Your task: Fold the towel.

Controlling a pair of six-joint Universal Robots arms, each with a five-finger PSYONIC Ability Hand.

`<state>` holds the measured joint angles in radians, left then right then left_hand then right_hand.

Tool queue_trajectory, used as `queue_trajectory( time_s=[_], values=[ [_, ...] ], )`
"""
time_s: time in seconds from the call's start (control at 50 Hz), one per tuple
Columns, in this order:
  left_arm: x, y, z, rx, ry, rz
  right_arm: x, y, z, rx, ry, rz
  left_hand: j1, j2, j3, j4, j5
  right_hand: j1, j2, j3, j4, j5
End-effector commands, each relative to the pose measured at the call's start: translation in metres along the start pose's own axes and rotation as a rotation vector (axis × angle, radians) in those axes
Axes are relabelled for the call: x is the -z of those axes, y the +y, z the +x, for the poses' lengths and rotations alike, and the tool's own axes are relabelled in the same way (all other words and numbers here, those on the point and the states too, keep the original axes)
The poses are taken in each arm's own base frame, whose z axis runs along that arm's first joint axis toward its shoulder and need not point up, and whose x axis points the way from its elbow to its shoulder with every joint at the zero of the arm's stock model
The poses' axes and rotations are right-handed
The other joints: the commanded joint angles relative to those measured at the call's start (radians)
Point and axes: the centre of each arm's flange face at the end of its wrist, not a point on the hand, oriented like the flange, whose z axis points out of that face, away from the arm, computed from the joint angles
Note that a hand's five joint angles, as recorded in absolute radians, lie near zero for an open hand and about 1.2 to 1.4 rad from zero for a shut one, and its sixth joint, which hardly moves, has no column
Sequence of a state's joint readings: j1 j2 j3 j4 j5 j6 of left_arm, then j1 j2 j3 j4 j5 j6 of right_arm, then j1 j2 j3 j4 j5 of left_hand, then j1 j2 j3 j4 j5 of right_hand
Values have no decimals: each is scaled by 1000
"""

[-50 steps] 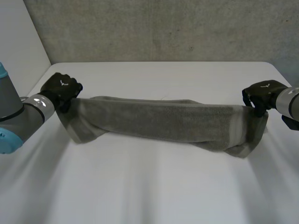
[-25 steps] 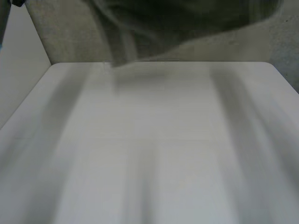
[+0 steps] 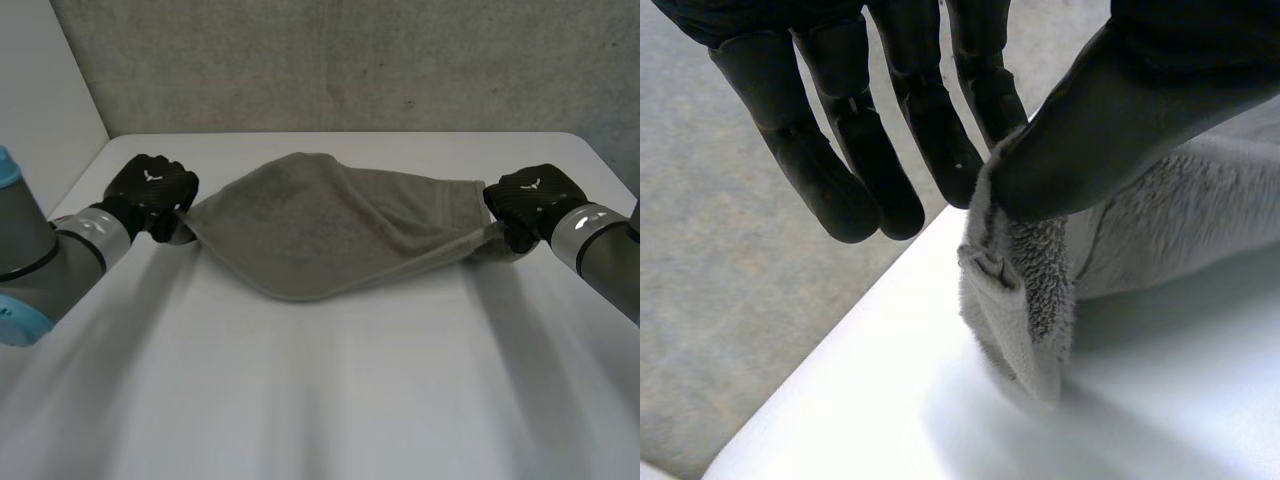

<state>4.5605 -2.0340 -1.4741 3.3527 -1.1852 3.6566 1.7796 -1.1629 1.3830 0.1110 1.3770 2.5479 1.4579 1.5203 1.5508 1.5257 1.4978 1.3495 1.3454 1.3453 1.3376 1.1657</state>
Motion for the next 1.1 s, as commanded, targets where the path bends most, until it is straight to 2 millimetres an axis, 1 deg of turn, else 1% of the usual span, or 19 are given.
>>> queue_trajectory(
  time_s=[0.02,0.16,0.24,0.3,0.36,0.46,0.56,0.68,0.76,0.78,0.8,0.82,0.84,0.88,0.92,0.94,0.98,1.06,1.1],
  values=[
    [26,-51,-47,-5,-144,125,31,-36,26,0,95,100,-62,-124,-155,-129,-276,47,51,51,59,56],
    [67,-128,-82,49,-259,344,87,-106,64,-11,243,312,-62,-124,-155,-129,-276,47,51,51,59,56],
    [88,-159,-101,95,-304,450,101,-120,71,-24,241,309,-62,-124,-155,-129,-276,47,51,51,59,56],
    [89,-162,-104,98,-311,457,108,-122,75,-33,212,262,-62,-124,-155,-129,-276,47,51,51,59,56],
    [82,-152,-104,113,-303,425,94,-107,71,-27,159,164,-62,-124,-155,-129,-276,47,51,51,59,56],
    [37,-79,-84,144,-201,118,61,-76,59,35,82,13,-62,-124,-155,-129,-276,47,51,51,59,56],
    [8,-31,-61,44,-92,-134,35,-60,51,117,47,-58,-62,-124,-155,-129,-276,47,51,51,59,56],
    [-13,-25,-54,-29,-108,-218,2,-67,52,150,116,-54,-62,-124,-155,-129,-276,47,51,51,59,56],
    [-22,-66,-74,-39,-193,-75,-5,-91,62,155,195,41,-62,-124,-155,-129,-276,47,51,51,59,56],
    [-25,-89,-81,-29,-230,24,-7,-113,70,159,259,148,-62,-124,-155,-129,-276,47,51,51,59,56],
    [-25,-89,-81,-28,-230,25,-9,-136,73,147,328,287,-62,-124,-155,-129,-276,47,51,51,59,56],
    [-23,-120,-92,1,-289,177,-9,-137,73,147,329,288,-62,-124,-155,-129,-276,47,51,51,59,56],
    [-23,-121,-92,1,-289,179,-7,-157,76,104,391,429,-62,-124,-155,-129,-276,47,51,51,59,56],
    [0,-179,-120,122,-393,505,-2,-170,80,62,452,545,-62,-124,-155,-129,-276,47,51,51,59,56],
    [14,-199,-135,174,-421,642,41,-204,92,35,550,734,-62,-124,-155,-129,-276,47,51,51,59,56],
    [28,-215,-149,204,-440,754,42,-204,92,35,551,735,-62,-124,-155,-129,-276,47,51,51,59,56],
    [35,-220,-155,210,-445,788,56,-208,97,39,569,745,-62,-124,-155,-129,-276,47,51,51,59,56],
    [31,-210,-157,220,-447,740,36,-182,76,38,459,604,-62,-124,-155,-129,-276,47,51,51,59,56],
    [20,-187,-147,238,-422,637,31,-171,69,37,414,536,-62,-124,-155,-129,-276,47,51,51,59,56]
  ],
)
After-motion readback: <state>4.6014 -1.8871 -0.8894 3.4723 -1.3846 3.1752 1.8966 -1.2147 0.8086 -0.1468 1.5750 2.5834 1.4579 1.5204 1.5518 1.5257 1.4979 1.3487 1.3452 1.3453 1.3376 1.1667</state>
